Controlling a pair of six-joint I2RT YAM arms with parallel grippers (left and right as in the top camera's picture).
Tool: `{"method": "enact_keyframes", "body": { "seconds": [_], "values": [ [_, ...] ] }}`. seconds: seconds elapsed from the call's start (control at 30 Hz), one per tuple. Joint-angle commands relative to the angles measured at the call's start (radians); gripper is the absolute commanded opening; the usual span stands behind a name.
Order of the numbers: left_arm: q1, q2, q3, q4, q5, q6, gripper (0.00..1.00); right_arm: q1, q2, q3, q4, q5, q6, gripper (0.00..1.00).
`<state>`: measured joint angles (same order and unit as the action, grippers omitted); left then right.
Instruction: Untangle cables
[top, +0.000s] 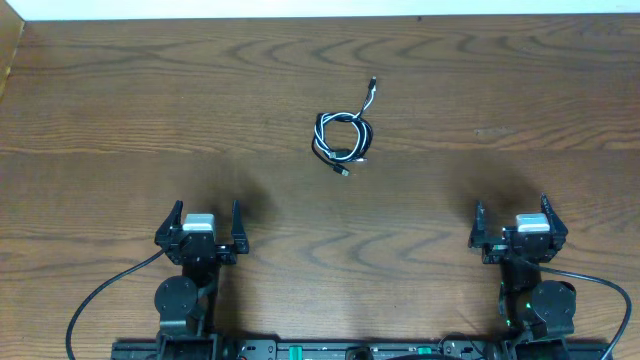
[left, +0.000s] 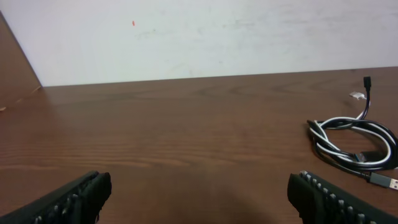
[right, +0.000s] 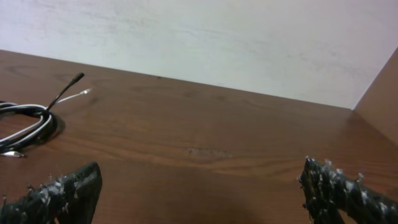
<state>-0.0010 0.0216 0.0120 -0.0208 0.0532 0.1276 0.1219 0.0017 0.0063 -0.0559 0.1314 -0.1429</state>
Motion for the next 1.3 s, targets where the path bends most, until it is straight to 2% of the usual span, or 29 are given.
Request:
{"method": "enact_keyframes", "body": {
  "seconds": [0.0, 1.27],
  "values": [
    [0.005, 0.002, -0.008, -0.050, -0.012, -0.009, 0.96, -0.006, 0.003, -0.002, -0.001, 0.013, -0.008, 0.99],
    [0.005, 0.002, -0.008, -0.050, -0.012, -0.009, 0.96, -0.033, 0.003, -0.002, -0.002, 0.012, -0.008, 0.99]
  ]
}}
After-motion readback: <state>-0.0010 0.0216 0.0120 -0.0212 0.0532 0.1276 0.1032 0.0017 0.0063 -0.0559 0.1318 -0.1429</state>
